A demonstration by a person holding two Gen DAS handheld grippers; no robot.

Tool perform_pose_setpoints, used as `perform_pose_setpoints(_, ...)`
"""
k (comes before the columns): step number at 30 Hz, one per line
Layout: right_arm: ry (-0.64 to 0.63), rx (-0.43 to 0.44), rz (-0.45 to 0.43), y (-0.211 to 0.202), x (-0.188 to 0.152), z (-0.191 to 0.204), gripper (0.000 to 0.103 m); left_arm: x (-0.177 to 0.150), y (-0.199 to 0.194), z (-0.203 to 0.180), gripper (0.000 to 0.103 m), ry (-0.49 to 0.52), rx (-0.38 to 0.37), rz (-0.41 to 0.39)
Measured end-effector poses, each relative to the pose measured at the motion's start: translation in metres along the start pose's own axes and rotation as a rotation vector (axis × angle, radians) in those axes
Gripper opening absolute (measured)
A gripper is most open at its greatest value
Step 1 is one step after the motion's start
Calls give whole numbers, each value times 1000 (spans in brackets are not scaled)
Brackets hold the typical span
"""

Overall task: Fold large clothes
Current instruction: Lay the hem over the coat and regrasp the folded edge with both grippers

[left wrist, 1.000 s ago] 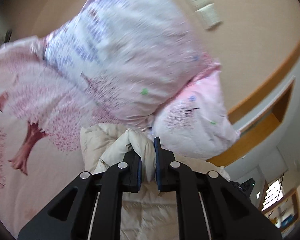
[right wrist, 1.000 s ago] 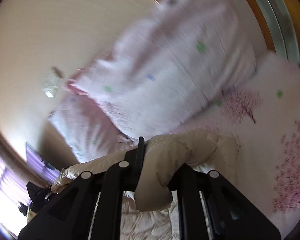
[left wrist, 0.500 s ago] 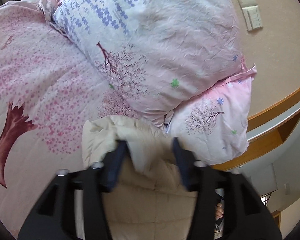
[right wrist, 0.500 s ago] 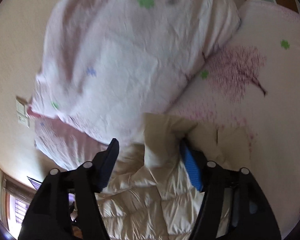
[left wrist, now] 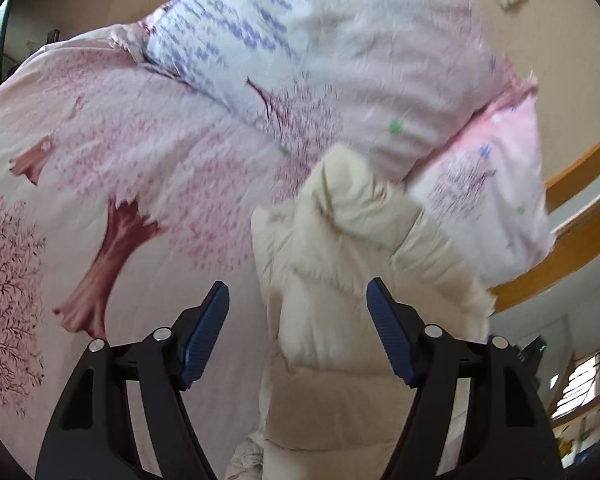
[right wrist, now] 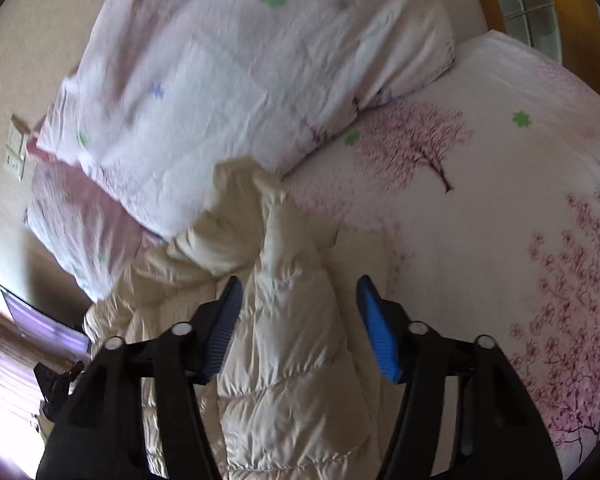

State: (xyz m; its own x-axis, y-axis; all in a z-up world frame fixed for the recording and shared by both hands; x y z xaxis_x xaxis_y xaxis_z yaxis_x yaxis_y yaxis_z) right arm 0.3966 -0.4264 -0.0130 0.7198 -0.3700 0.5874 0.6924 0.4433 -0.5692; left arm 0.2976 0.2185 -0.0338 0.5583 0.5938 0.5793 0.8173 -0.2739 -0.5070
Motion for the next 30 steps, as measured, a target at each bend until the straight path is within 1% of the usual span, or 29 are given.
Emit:
perform_pose_setpoints(1,-18,5,15,3,-3,5,22,-3,3,-2,62,11,4,13)
perform_pose_setpoints(2,-30,11,8,2,-5,9,10,-7,8,-6,53,17,5,30)
perform_pose_setpoints(3,-33,18,-16,-2,-4,13,8,-9,9,-7,46,20,2,35)
perform_pose_setpoints(4,-36,35,-62,-11,-1,19,8,-11,11,-9,35,24,-2,39)
perform_pose_setpoints(5,-30,48,-109,-21,2,23,7,-12,13,-11,31,32,6,38)
perform_pose_setpoints(7,-9,43,-166,-35,5,24,7,-13,13,-14,26,53,30,23)
perform_pose_setpoints(8,-3,0,-180,-37,4,20,7,-13,14,-15,24,64,43,18)
perform_pose_setpoints(9,-3,-48,-173,-34,3,16,7,-14,15,-15,24,67,53,16)
perform_pose_setpoints(10,-3,-111,-141,-26,-2,8,7,-15,16,-14,22,67,58,18)
perform_pose_setpoints(11,0,-150,-109,-17,-6,3,7,-17,18,-13,22,65,63,22)
perform_pose_setpoints(12,5,-191,-55,-4,-14,-5,9,-18,20,-12,22,64,71,25)
perform_pose_setpoints(13,12,-210,-19,5,-21,-9,10,-20,23,-12,22,68,81,29)
perform_pose_setpoints(14,0,-228,-10,9,-24,-8,12,-20,23,-12,22,72,86,30)
perform_pose_setpoints(16,-53,-275,-23,5,-22,0,17,-20,20,-14,22,86,92,27)
perform_pose_setpoints(17,-79,-309,-41,-1,-20,6,28,-18,16,-16,22,96,93,23)
perform_pose_setpoints(18,-93,-325,-65,-7,-19,11,39,-16,11,-18,22,109,102,9)
perform_pose_setpoints(19,-115,-324,-115,-17,-16,20,41,-14,4,-21,22,127,117,-18)
perform_pose_setpoints(20,-144,-297,-157,-25,-14,30,43,-10,-5,-27,24,159,130,-60)
perform_pose_setpoints(21,-162,-272,-170,-28,-11,37,48,-8,-12,-35,27,191,127,-97)
perform_pose_setpoints(22,-175,-247,-172,-29,-7,43,53,-5,-15,-43,45,218,112,-119)
perform_pose_setpoints(23,-178,-231,-162,-27,-3,46,63,-2,-14,-49,64,232,105,-124)
perform_pose_setpoints(24,-166,-209,-135,-20,4,48,66,0,-11,-53,67,238,111,-126)
perform_pose_setpoints(27,-100,-155,-62,5,24,41,66,11,10,-56,67,224,111,-70)
perform_pose_setpoints(30,-73,-170,-14,28,33,33,66,22,30,-48,67,193,130,-27)
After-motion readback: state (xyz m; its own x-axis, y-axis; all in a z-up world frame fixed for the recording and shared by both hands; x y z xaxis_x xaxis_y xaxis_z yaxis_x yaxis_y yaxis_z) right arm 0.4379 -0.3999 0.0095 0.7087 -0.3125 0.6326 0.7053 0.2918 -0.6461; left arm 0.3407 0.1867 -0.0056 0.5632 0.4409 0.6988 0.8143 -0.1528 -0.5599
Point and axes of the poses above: each gripper's, at about its wrist camera, not at the fingertips, and y roughly the way its jaws point, z to its left, x to its top, the point moved 2 cm from there along y, roughly the way its jaws point, and after that the axes turned 11 degrees about -z, right-handed, at the moved point
